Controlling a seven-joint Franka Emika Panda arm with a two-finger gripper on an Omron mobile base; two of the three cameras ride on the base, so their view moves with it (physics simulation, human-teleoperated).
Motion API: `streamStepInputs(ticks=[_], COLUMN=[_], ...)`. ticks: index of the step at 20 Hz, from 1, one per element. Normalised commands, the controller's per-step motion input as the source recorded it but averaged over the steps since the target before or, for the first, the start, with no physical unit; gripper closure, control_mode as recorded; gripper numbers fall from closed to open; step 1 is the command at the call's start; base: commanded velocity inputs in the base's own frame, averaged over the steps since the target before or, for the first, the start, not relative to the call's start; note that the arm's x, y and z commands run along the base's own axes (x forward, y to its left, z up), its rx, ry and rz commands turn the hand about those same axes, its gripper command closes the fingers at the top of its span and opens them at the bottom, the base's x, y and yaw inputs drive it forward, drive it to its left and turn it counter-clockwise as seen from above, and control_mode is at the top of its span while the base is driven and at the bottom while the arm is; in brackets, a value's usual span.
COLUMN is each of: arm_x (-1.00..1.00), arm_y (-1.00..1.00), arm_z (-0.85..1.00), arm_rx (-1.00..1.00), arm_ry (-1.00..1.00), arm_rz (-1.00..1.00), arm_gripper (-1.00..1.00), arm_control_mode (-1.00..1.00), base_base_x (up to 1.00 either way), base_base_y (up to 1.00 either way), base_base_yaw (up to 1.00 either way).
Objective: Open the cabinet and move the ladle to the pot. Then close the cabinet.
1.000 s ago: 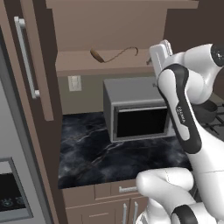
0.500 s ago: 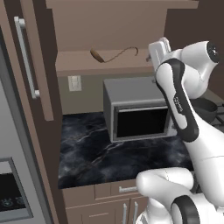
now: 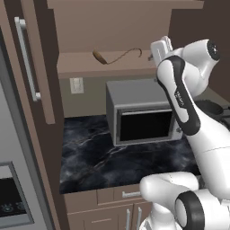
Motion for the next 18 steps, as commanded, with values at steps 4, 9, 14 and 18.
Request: streamStepInputs(ticks=[4,9,14,18], arm_x=[0.2,0.07,0.1,0.22], arm_y=[0.0,0.0,0.0,0.0], arm_z=[0.02,0.08,0.03,0.02], arm_rx=[0.0,0.0,0.0,0.0], arm_ry=[-0.02,-0.1,-0.08,-0.04], arm_rz=[0.0,0.0,0.0,0.0], arm_gripper=[-1.0,-1.0,-1.0,-1.0], arm_control_mode=[-1.0,-1.0,-1.0,-1.0], base_base_x=[0.0,0.0,0.0,0.0], base_base_y=[0.0,0.0,0.0,0.0], base_base_yaw=[0.0,0.0,0.0,0.0])
